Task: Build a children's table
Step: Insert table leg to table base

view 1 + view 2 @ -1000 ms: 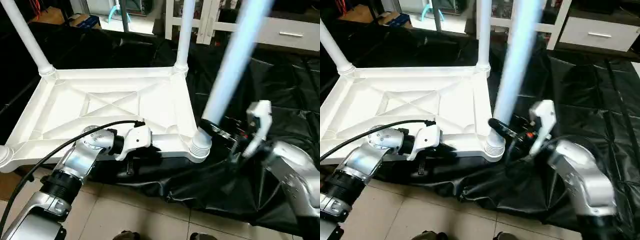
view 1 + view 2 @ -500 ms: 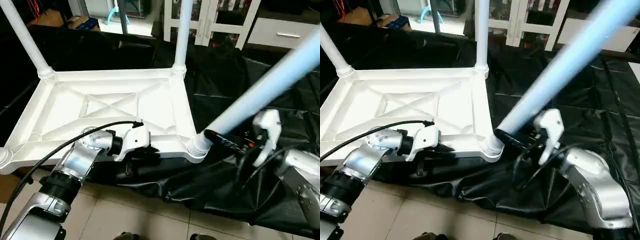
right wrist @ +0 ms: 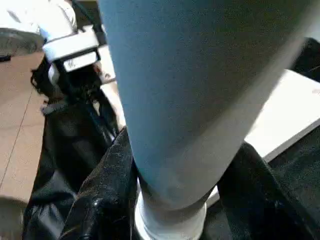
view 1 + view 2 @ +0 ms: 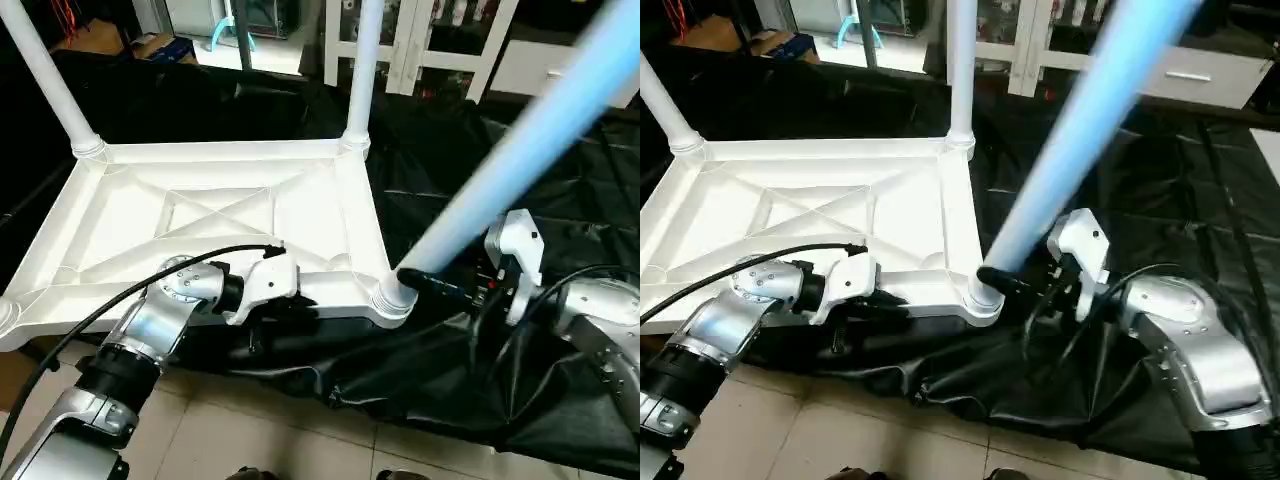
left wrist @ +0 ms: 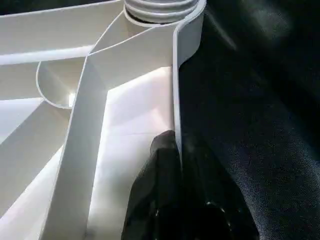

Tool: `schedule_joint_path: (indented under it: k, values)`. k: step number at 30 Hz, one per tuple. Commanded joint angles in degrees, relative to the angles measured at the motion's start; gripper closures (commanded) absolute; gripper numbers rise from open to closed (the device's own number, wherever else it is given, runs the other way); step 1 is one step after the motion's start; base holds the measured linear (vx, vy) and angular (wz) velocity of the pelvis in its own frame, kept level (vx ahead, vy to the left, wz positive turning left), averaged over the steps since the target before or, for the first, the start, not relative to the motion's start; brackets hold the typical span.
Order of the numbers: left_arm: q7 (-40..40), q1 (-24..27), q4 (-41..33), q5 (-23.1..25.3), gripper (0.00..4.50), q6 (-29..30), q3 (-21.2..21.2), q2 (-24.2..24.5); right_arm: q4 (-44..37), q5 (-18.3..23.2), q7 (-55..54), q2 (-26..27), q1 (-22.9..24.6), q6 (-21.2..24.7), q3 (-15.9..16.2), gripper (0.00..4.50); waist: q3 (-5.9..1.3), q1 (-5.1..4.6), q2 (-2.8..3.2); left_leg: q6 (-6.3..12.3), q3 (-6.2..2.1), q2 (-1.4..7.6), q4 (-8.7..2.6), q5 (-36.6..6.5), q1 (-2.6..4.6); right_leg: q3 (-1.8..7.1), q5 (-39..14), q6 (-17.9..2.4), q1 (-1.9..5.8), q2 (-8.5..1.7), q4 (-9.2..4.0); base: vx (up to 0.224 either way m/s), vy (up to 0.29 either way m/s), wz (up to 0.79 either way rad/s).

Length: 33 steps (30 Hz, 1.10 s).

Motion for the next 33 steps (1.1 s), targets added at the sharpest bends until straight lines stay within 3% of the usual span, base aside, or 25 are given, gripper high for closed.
schedule_joint_path:
  k: [1, 6, 14, 19, 24, 33]
  values:
    - [-0.2, 1.8, 0.4, -0.1, 4.49, 0.2, -1.7, -0.4, 3.9, -1.4, 3.6, -2.0, 2.7, 5.9, 5.6, 2.66, -2.33, -0.35, -0.63, 3.46, -2.08, 4.63, -4.63, -12.0, 1.19, 1.55, -7.6, -13.2, 1.27, -2.01, -3.31, 0.0, 0.0, 0.0]
    - [-0.5, 1.2, 1.2, 0.1, 4.49, 0.0, -2.1, -1.0, 6.6, -2.7, 5.3, -1.8, -0.5, 6.6, 7.8, 2.66, -2.62, -0.05, -0.24, 4.55, -2.01, 4.58, -4.35, -10.0, 1.18, 1.47, -5.9, -14.4, 1.42, -2.03, -3.06, 0.0, 0.0, 0.0]
    - [-0.5, 1.0, 1.6, 0.3, 4.49, -0.3, -2.2, -1.3, 9.2, -3.4, 4.8, 1.5, -5.6, 5.8, 9.1, 2.66, -2.75, -0.46, -0.36, 2.9, -2.09, 4.58, -4.58, -12.3, 1.16, 1.41, -8.0, -14.4, 1.38, -1.9, -3.16, 0.0, 0.0, 0.0]
    - [-0.7, 1.7, 0.6, 0.1, 4.49, -0.1, -2.0, -0.9, 12.1, -5.1, 4.5, 3.1, -8.6, 5.0, 10.5, 2.66, -2.86, -0.95, -0.61, 3.32, -2.03, 4.55, -4.45, -11.2, 1.1, 1.41, -5.9, -14.9, 1.44, -1.88, -2.98, 0.0, 0.0, 0.0]
    - [-0.6, 2.5, 0.0, 0.0, 4.49, -0.3, -1.7, -0.5, 12.5, -6.3, 6.6, 2.3, -9.0, 5.4, 12.5, 2.66, -2.75, -1.08, -0.66, 3.09, -2.1, 4.64, -4.61, -12.5, 1.1, 1.46, -8.3, -14.4, 1.39, -1.95, -3.14, 0.0, 0.0, 0.0]
    - [-0.4, 2.6, -0.3, 0.1, 4.49, 0.0, -1.8, -0.6, 15.6, -6.2, 4.8, 4.5, -8.2, 5.0, 11.3, 2.66, -2.68, -1.19, -0.58, 1.97, -2.12, 4.64, -4.8, -14.1, 1.16, 1.52, -9.3, -14.1, 1.2, -1.86, -3.32, 0.0, 0.0, 0.0]
